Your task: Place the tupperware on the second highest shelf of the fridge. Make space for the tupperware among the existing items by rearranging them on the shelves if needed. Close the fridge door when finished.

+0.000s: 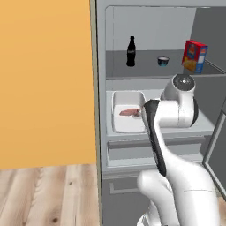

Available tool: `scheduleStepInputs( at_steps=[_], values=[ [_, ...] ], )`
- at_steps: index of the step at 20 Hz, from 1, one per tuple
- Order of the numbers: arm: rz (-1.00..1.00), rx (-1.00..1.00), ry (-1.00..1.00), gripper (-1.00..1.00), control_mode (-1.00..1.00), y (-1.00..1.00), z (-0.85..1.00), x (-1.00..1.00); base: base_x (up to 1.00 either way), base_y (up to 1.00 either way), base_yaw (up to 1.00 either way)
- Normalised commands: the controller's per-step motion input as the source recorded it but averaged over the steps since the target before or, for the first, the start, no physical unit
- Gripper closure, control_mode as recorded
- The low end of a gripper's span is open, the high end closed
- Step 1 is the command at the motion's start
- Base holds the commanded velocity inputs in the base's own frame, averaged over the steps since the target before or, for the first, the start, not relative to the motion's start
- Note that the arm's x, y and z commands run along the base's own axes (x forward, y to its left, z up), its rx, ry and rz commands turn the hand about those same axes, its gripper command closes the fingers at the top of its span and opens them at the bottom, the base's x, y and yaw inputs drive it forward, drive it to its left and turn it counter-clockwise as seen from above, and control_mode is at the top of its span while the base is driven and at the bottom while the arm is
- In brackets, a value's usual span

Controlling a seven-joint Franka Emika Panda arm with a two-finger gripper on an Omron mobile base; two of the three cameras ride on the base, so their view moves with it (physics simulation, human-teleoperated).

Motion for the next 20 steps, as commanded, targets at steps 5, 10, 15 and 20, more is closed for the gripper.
scheduleStepInputs(
  at_steps=[5, 10, 15, 20],
  values=[
    [0.26, 0.0, -0.04, -1.0, -1.0, 0.26, -0.38, -1.0, 0.0, 0.0, 0.0],
    [0.1, -0.01, 0.0, -1.0, -1.0, 0.01, -0.1, -0.78, 0.0, 0.0, 0.0],
    [0.06, 0.0, 0.0, -1.0, -1.0, 0.01, 0.0, -0.42, 0.0, 0.0, 0.0],
    [0.0, -0.01, 0.0, -1.0, 1.0, 0.05, 0.0, 0.0, -0.03, 0.01, 0.0]
  ],
)
